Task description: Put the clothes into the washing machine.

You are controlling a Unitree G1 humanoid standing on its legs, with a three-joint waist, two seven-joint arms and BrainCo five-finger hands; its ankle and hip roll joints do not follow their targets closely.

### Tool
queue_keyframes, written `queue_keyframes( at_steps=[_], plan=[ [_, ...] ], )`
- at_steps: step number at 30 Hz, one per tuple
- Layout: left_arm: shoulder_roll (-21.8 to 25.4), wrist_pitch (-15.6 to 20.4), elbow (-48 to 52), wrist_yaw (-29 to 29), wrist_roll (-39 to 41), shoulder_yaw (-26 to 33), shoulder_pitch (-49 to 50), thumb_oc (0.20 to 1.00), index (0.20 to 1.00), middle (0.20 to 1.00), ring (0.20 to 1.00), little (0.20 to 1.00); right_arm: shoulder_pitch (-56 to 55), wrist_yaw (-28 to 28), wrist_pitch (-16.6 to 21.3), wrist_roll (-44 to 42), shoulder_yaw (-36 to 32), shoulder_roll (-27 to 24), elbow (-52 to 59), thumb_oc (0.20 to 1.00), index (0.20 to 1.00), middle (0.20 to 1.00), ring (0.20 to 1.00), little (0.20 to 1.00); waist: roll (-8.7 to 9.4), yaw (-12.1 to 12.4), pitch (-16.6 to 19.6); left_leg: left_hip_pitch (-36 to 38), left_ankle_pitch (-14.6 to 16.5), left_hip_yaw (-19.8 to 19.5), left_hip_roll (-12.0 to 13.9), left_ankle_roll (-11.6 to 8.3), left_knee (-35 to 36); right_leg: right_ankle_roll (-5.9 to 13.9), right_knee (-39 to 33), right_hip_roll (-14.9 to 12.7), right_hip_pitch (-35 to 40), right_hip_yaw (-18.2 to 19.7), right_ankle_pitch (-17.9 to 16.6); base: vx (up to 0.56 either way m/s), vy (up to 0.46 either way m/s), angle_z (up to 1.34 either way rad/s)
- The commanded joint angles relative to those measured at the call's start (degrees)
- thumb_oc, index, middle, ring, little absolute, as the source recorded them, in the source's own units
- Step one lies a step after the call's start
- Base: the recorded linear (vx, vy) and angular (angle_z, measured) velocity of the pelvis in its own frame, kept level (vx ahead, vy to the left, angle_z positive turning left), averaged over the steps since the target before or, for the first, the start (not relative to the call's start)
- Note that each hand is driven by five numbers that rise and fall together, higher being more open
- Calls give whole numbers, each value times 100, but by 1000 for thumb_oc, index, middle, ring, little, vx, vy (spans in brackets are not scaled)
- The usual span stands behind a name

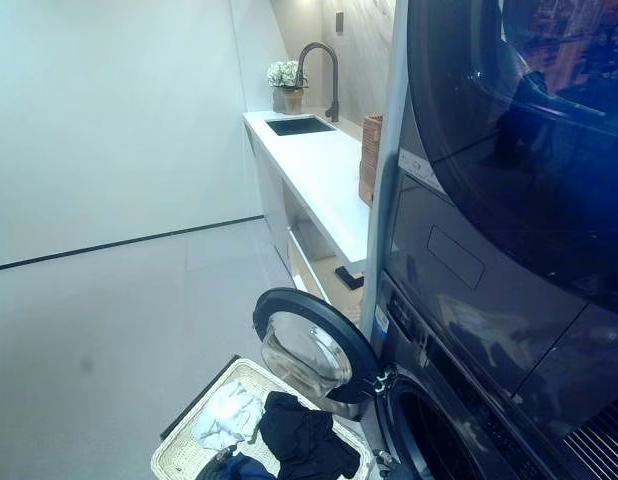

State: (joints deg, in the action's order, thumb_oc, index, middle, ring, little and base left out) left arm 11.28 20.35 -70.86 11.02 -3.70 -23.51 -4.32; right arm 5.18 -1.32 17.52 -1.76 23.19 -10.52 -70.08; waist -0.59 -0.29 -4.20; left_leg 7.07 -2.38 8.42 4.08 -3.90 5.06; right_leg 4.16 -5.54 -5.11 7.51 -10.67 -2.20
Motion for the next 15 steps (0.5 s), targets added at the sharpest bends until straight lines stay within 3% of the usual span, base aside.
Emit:
queue_keyframes(
  at_steps=[1, 8, 15],
  plan=[
    [-74, 256, -18, 156, -161, 24, -479, 1000, 1000, 1000, 1000, 1000, 487, 45, 119, -169, 64, 36, -127, 1000, 1000, 1000, 1000, 1000, 216, 172, -250, -2, 337, -588, -457, 220, -6, 90, 103, 53, 34, 148, 88, -1, -3, 4],
    [-32, 345, -17, 353, -494, -37, -500, 1000, 1000, 1000, 1000, 1000, 500, 58, 108, -209, 45, 7, -133, 1000, 1000, 1000, 1000, 1000, 193, 165, -271, -46, 315, -593, -450, 194, -6, 88, 103, 53, -2, 131, 85, 0, -5, 5],
    [12, 253, -49, 950, -792, -83, -494, 1000, 1000, 1000, 1000, 1000, 482, 58, 166, -278, 30, -31, -148, 1000, 1000, 1000, 1000, 1000, 161, 157, -288, -75, 307, -597, -449, 178, -6, 79, 73, 47, -15, 116, 88, 0, 0, 0]
  ],
)
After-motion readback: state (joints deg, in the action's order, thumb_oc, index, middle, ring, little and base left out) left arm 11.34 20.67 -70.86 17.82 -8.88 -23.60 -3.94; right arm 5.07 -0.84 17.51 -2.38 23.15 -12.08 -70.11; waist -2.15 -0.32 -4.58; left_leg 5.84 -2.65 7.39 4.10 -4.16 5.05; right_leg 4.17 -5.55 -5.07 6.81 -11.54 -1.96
